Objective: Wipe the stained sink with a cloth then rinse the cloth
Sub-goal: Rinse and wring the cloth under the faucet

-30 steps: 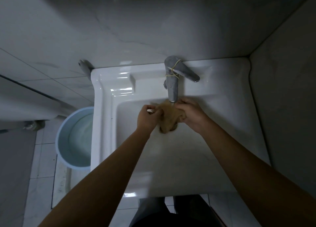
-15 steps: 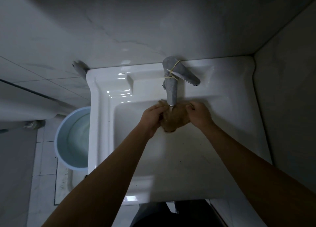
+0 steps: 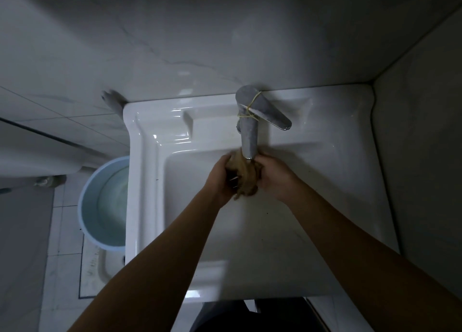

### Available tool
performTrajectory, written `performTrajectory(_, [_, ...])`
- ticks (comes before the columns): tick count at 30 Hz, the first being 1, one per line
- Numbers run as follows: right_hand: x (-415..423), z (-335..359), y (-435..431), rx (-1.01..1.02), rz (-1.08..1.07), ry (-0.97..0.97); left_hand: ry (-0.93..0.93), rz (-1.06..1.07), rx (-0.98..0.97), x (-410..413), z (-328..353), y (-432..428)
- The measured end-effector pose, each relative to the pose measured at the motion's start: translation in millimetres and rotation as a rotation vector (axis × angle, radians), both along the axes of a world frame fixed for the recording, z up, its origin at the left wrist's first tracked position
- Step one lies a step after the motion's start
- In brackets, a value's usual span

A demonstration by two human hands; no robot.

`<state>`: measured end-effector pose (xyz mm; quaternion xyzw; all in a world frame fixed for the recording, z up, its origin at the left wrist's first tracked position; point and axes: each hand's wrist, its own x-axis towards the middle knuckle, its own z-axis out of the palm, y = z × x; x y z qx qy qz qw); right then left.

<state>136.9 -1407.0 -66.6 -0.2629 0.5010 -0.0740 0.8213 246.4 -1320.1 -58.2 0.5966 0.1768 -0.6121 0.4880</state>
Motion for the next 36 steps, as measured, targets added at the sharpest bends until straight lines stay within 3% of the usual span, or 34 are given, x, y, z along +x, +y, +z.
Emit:
performTrajectory(1, [-1, 2, -3, -0.067, 0.054, 0.015, 0.002, -0.04, -0.02, 0, -2, 2])
performTrajectory(5, [-15, 2, -21, -0.708, 0.375, 0.35, -0.043, -0.147, -0.109, 4, -2, 8])
performTrajectory(8, [-24, -4, -22, -0.837, 0.43, 0.382, 0.027, -0.106, -0.208, 7, 9, 4])
performTrajectory(10, [-25, -9, -17, -0.811, 0.419, 0.356, 0.104, -0.045, -0.218, 7, 14, 0])
performTrajectory(12, [-23, -10, -7, -0.645, 0.357, 0.337, 0.218, 0.01, -0.224, 6, 18, -4])
performTrajectory(15, [-19, -15, 8, 0.004, 0.158, 0.22, 0.297, 0.045, -0.215, 2, 22, -8])
performTrajectory(17, [-18, -20, 14, 0.186, 0.0, 0.111, 0.177, -0.014, -0.197, 1, 19, -8])
performTrajectory(20, [-16, -24, 11, -0.106, -0.113, 0.192, -0.278, -0.17, -0.051, 6, 3, 0])
performTrajectory(22, [-19, -22, 9, -0.203, -0.169, 0.202, -0.406, -0.177, 0.022, 12, -7, 8])
performTrajectory(24, [-20, -18, 8, -0.125, -0.164, 0.063, -0.305, -0.156, 0.02, 12, -10, 11])
performTrajectory(27, [-19, -2, 6, -0.027, 0.063, -0.073, -0.099, -0.164, -0.007, 8, -4, 4])
performTrajectory(29, [-14, 8, 1, -0.073, 0.119, 0.007, -0.043, -0.174, -0.04, 5, -2, 0])
performTrajectory(32, [-10, 9, -7, -0.259, 0.068, 0.27, -0.185, -0.238, -0.052, 1, -5, -2])
performTrajectory(36, [-10, -2, 2, -0.357, 0.081, 0.262, -0.199, -0.152, -0.048, -2, -7, -7])
